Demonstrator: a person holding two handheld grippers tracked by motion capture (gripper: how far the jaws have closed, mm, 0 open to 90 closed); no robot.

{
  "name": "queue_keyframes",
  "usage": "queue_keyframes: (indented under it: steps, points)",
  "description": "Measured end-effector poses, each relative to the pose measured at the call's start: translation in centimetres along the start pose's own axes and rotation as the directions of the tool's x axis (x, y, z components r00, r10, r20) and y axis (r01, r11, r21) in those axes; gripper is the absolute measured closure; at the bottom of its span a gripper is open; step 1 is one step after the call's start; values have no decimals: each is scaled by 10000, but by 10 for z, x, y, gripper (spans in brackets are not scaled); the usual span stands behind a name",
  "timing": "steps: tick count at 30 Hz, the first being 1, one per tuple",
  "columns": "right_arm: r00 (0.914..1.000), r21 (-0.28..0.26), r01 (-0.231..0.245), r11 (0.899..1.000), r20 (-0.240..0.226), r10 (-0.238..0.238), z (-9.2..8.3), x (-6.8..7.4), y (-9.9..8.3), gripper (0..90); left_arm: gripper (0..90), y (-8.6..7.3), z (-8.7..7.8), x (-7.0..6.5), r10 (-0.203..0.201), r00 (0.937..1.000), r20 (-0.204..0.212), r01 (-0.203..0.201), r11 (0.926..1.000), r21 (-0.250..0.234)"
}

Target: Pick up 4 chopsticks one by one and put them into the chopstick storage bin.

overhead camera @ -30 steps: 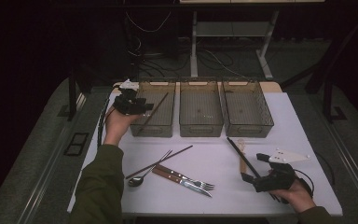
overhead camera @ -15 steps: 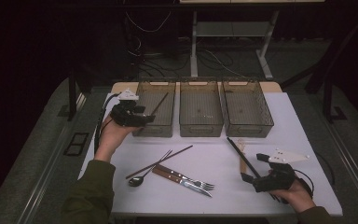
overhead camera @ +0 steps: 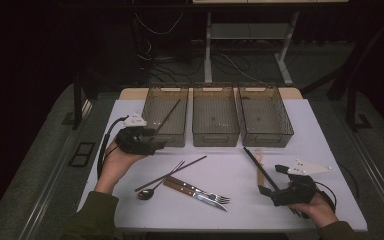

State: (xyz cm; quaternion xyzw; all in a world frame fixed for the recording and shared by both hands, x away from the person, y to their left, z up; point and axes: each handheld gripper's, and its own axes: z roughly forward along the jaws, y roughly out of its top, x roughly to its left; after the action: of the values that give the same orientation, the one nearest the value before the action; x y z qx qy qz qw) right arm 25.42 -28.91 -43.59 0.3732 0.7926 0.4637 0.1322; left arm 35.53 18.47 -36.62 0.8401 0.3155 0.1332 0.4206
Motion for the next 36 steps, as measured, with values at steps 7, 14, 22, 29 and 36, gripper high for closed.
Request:
queue_keyframes:
  steps: [7,14,22,29,36]
  points:
    - [10000,18,5,10000,15,-5,0,0,0,10,320,-20,-1,-14,49,9997,237,-47,10000,-74]
    - [10000,-2,12,10000,28,-12,-1,0,0,9,377,-39,-2,-29,339,9988,361,-335,9994,-119]
    - [10000,-5,2,10000,62,-2,-2,1,0,9,524,-54,-4,-33,307,9975,641,-305,9995,-32]
    - [10000,4,-1,10000,74,1,-2,1,0,9,639,-64,2,-33,234,9929,1164,-291,9985,472]
    - [10000,13,4,10000,53,-5,-2,0,0,10,714,-67,10,-33,322,9902,1358,-458,9941,982]
